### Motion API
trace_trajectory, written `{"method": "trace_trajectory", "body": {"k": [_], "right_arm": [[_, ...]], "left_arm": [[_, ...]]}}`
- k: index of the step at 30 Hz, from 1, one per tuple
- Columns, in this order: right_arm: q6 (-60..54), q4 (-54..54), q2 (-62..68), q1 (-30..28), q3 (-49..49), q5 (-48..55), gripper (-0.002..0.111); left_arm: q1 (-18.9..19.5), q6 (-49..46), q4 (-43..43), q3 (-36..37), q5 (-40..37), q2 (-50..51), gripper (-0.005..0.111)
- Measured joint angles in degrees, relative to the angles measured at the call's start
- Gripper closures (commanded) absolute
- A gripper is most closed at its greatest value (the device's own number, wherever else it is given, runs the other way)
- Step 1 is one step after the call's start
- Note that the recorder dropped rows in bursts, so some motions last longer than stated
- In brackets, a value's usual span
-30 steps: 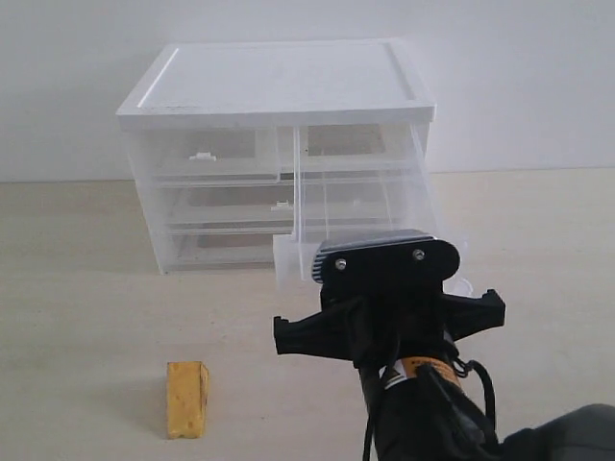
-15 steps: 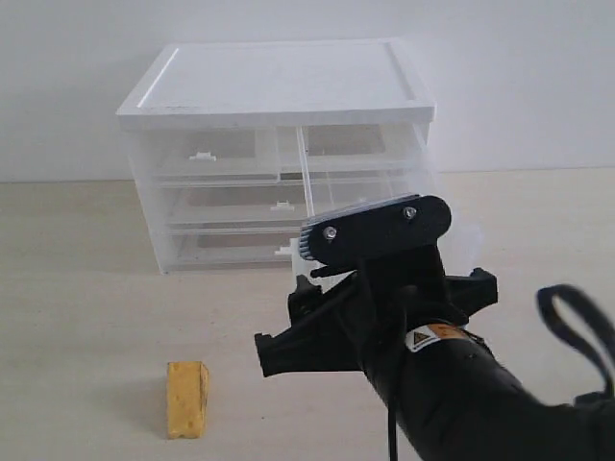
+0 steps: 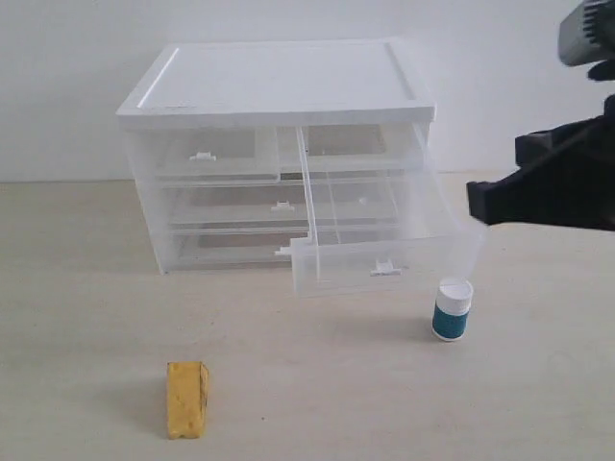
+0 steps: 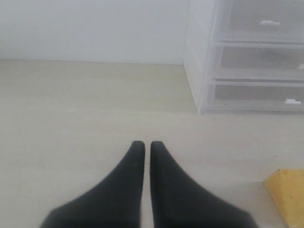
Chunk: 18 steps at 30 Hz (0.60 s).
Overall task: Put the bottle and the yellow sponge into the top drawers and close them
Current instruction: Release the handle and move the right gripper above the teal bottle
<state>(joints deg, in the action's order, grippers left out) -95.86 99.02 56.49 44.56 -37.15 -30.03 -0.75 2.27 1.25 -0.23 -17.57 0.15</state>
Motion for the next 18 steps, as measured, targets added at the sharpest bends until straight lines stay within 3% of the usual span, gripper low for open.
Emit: {"method": "trace_trajectory", "body": {"k": [5,8,18], "right_arm": [[-1.52,1.08,5.48,-16.84,-3.71,14.71,0.108],[-1.51,1.08,10.64,-23.99,-6.60,19.02,0.108],[4.20,1.08,28.86,-40.11,-12.97,34.37,0.108]], "left_arm": [[0.00,0.00,0.00,0.00,0.00,0.00,0.103],[0.00,0.00,0.00,0.00,0.00,0.00,0.103],[0.00,0.00,0.00,0.00,0.00,0.00,0.103]]}}
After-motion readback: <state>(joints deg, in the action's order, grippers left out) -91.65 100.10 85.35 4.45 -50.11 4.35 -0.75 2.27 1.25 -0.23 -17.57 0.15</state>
